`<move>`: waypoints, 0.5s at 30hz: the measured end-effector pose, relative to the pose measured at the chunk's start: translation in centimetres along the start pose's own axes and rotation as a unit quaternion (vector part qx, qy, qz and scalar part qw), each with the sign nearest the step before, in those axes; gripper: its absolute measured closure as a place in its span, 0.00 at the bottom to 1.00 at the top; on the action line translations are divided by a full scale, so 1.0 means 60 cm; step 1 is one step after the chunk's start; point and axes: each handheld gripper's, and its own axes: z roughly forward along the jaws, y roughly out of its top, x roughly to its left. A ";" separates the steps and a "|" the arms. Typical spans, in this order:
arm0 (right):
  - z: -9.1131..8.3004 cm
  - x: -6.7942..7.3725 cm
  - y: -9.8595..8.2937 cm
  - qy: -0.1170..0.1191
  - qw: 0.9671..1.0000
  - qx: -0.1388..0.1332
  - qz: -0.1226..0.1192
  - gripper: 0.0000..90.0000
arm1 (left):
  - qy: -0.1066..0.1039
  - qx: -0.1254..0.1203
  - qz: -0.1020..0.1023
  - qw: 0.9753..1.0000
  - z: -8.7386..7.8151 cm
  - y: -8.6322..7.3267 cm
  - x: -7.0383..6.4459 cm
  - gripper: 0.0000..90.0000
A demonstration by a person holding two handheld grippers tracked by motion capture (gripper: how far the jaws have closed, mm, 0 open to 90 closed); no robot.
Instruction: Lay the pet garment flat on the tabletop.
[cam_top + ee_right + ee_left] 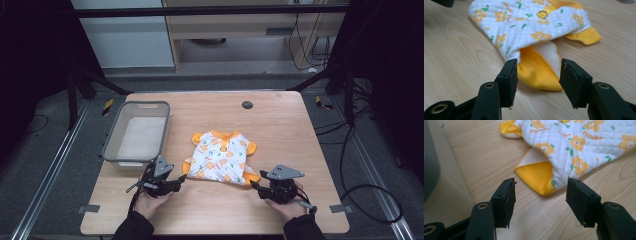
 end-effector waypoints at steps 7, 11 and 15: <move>0.022 0.014 -0.004 0.019 1.000 0.010 -0.004 0.56 | -0.015 0.014 0.010 1.000 0.024 -0.004 -0.007 0.50; 0.043 0.026 -0.003 0.025 0.999 0.023 -0.020 0.58 | -0.017 0.015 0.020 1.000 0.033 -0.003 -0.015 0.53; 0.058 0.033 0.000 0.030 0.999 0.031 -0.030 0.61 | -0.027 0.025 0.022 0.999 0.044 -0.004 -0.019 0.57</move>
